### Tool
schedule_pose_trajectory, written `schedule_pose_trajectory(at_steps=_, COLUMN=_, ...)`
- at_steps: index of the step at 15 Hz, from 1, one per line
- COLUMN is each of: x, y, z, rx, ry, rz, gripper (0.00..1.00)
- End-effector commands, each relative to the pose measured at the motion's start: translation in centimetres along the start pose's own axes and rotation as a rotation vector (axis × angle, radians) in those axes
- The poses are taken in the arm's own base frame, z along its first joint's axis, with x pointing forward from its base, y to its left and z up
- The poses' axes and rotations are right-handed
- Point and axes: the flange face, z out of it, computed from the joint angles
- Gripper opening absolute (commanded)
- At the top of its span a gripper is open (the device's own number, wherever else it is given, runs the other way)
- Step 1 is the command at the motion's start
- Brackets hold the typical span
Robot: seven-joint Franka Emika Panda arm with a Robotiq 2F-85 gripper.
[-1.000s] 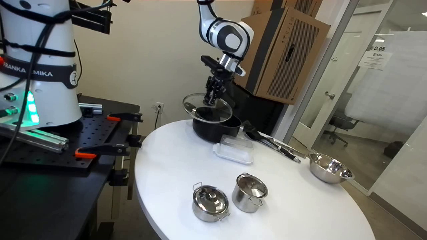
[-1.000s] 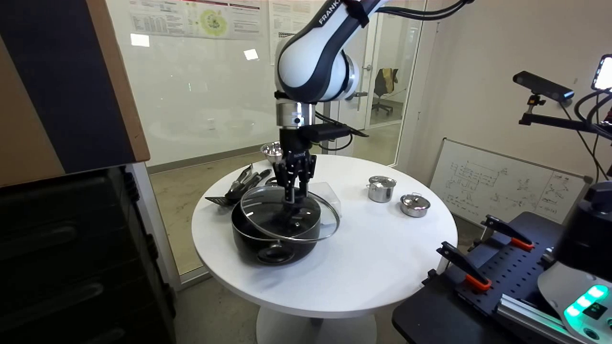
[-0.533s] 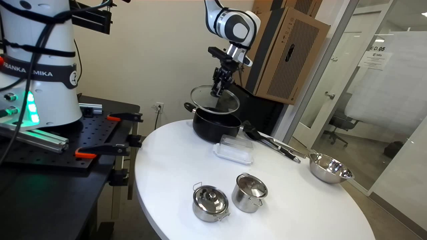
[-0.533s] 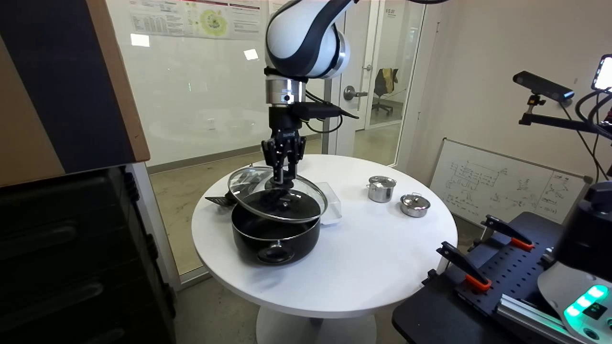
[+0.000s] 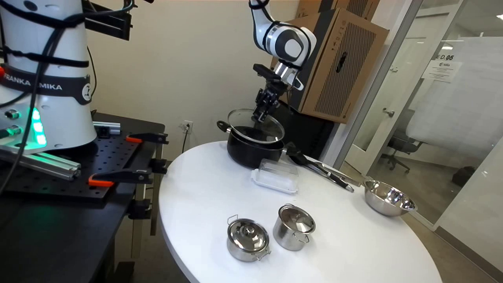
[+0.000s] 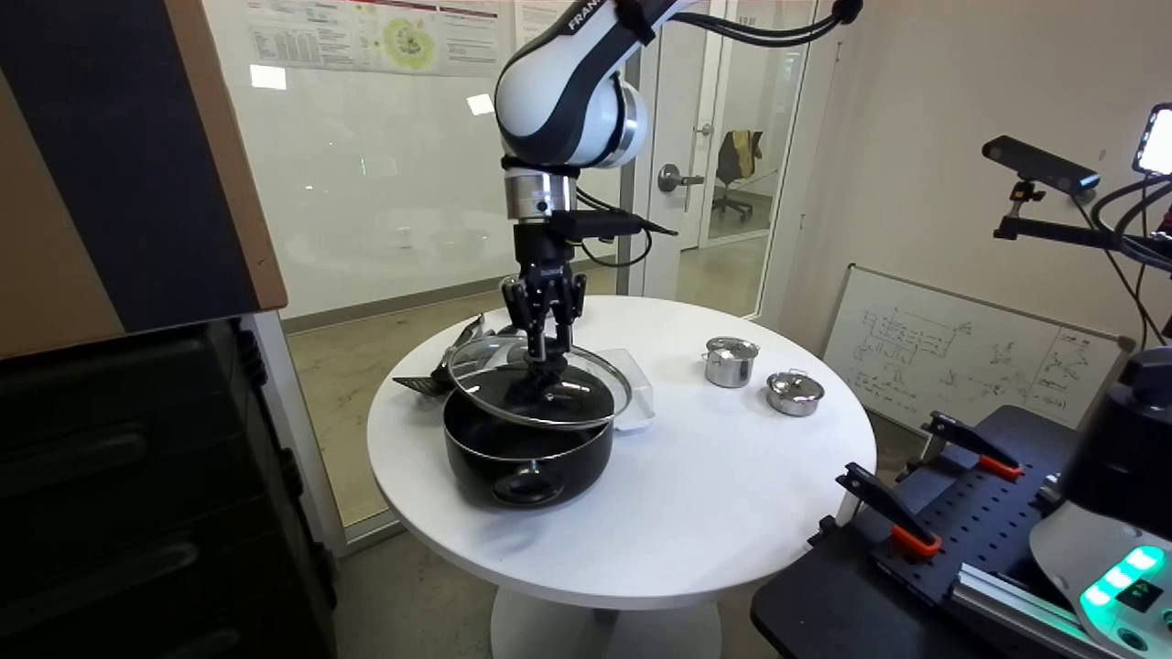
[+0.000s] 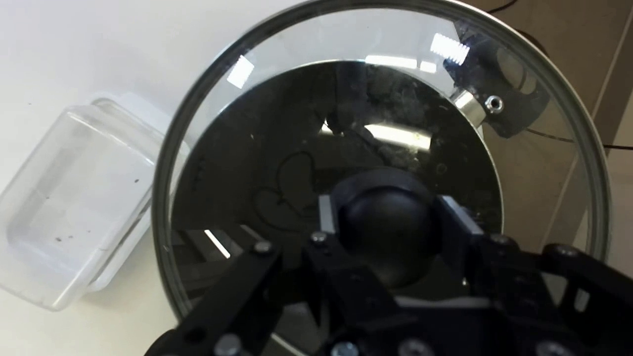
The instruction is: Put the lid on the black pot then remove the lids from the silver pots.
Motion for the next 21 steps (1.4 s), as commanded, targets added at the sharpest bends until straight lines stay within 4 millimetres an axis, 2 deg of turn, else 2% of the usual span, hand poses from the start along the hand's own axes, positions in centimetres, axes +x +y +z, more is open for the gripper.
schedule_pose_trajectory(at_steps=1, x=2.2, y=-0.1, z=0.3, rx=-0.004, ry=-0.028, rz=0.031, gripper=0.26)
schedule_pose_trajectory(at_steps=11, x=4.4, y=-1.0, z=1.5, rx=0.008, ry=-0.023, rz=0.041, gripper=0.26)
schedule_pose_trajectory(at_steps=21, x=4.5, y=0.1, z=1.5, rx=-0.005, ry=-0.023, rz=0.068, gripper=0.26)
